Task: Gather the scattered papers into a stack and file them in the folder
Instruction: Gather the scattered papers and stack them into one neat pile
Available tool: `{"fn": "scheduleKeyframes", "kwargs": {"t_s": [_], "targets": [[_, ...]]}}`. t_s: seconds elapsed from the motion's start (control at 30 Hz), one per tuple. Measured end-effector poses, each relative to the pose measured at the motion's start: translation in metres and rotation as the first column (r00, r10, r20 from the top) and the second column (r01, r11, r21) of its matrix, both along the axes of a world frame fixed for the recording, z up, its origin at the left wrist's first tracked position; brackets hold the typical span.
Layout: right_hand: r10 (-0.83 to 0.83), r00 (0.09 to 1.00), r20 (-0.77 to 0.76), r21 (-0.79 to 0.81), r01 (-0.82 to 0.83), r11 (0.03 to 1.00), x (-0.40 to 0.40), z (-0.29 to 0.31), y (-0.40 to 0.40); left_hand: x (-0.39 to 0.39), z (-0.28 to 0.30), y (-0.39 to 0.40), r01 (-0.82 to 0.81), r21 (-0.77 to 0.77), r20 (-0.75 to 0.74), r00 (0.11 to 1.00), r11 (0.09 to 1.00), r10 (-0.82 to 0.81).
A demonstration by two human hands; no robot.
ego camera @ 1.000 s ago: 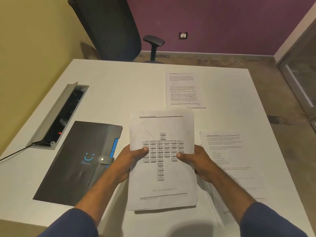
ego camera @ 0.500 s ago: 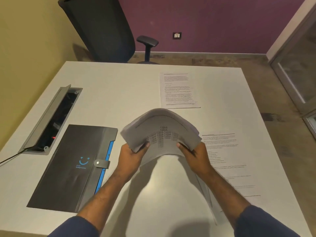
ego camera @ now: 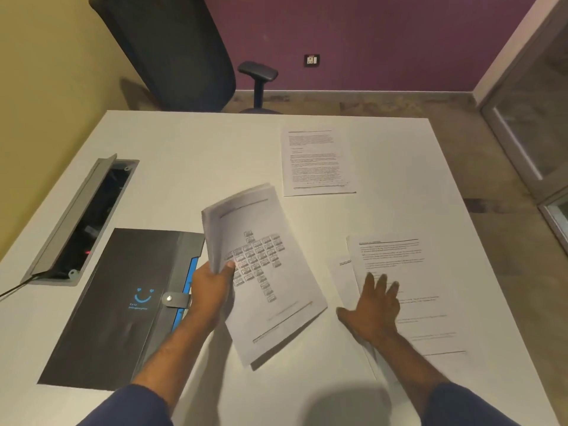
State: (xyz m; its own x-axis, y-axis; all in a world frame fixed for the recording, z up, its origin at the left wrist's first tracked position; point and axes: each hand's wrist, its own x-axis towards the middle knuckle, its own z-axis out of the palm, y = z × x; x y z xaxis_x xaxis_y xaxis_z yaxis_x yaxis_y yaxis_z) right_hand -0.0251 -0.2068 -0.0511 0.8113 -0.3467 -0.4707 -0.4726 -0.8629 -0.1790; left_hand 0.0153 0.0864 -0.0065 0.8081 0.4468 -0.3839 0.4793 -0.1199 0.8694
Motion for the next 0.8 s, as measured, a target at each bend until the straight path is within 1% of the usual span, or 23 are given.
{"fn": "scheduleKeyframes", "kwargs": {"t_s": [0.07, 0.2, 0.33, 0.4, 0.43, 0.53, 0.6, 0.63, 0.67, 0.7, 0.73, 0.77, 0.8], "targets": [[-0.026, 0.998, -0.053, -0.042, 0.024, 0.999, 0.001, -0.007, 0.001, -0.006, -0.009, 0.002, 0.005, 0.018, -0.046, 0.999, 1.000, -0.004], [-0.031, 0.997, -0.076, -0.080, 0.025, 0.997, 0.013, -0.009, 0.009, -0.016, -0.022, 0.000, 0.038, -0.040, -0.105, 0.994, 0.999, -0.042], [-0.008, 0.998, -0.067, -0.261, -0.010, 0.965, 0.016, -0.011, 0.018, -0.022, -0.031, -0.001, 0.064, -0.064, -0.150, 0.986, 0.996, -0.073], [0.013, 1.000, -0.017, -0.321, -0.018, 0.947, 0.013, -0.013, 0.021, -0.024, -0.035, -0.002, 0.074, -0.069, -0.173, 0.981, 0.995, -0.085], [0.034, 0.999, 0.032, -0.330, -0.022, 0.944, 0.012, -0.013, 0.021, -0.024, -0.036, -0.003, 0.079, -0.071, -0.185, 0.979, 0.994, -0.091], [0.096, 0.982, 0.165, -0.304, -0.042, 0.952, 0.012, -0.009, 0.020, -0.024, -0.039, -0.005, 0.095, -0.065, -0.207, 0.973, 0.993, -0.106], [0.133, 0.976, 0.171, -0.322, -0.072, 0.944, 0.015, -0.007, 0.018, -0.024, -0.041, -0.007, 0.104, -0.051, -0.224, 0.968, 0.993, -0.113], [0.134, 0.974, 0.182, -0.306, -0.073, 0.949, 0.017, -0.007, 0.017, -0.023, -0.041, -0.008, 0.109, -0.048, -0.232, 0.966, 0.993, -0.117], [0.104, 0.970, 0.218, -0.254, -0.046, 0.966, 0.019, -0.007, 0.015, -0.023, -0.042, -0.009, 0.115, -0.052, -0.235, 0.964, 0.992, -0.124], [0.034, 0.963, 0.266, -0.165, 0.011, 0.986, 0.021, -0.006, 0.014, -0.022, -0.043, -0.010, 0.122, -0.059, -0.237, 0.962, 0.991, -0.133], [-0.076, 0.947, 0.311, -0.052, 0.097, 0.994, 0.023, -0.005, 0.011, -0.022, -0.043, -0.011, 0.132, -0.063, -0.240, 0.960, 0.989, -0.143], [-0.207, 0.921, 0.331, 0.080, 0.191, 0.978, 0.026, -0.004, 0.008, -0.021, -0.043, -0.012, 0.140, -0.066, -0.245, 0.958, 0.988, -0.152], [-0.321, 0.890, 0.323, 0.214, 0.262, 0.941, 0.030, -0.002, 0.005, -0.020, -0.043, -0.012, 0.145, -0.069, -0.250, 0.955, 0.987, -0.157]]}}
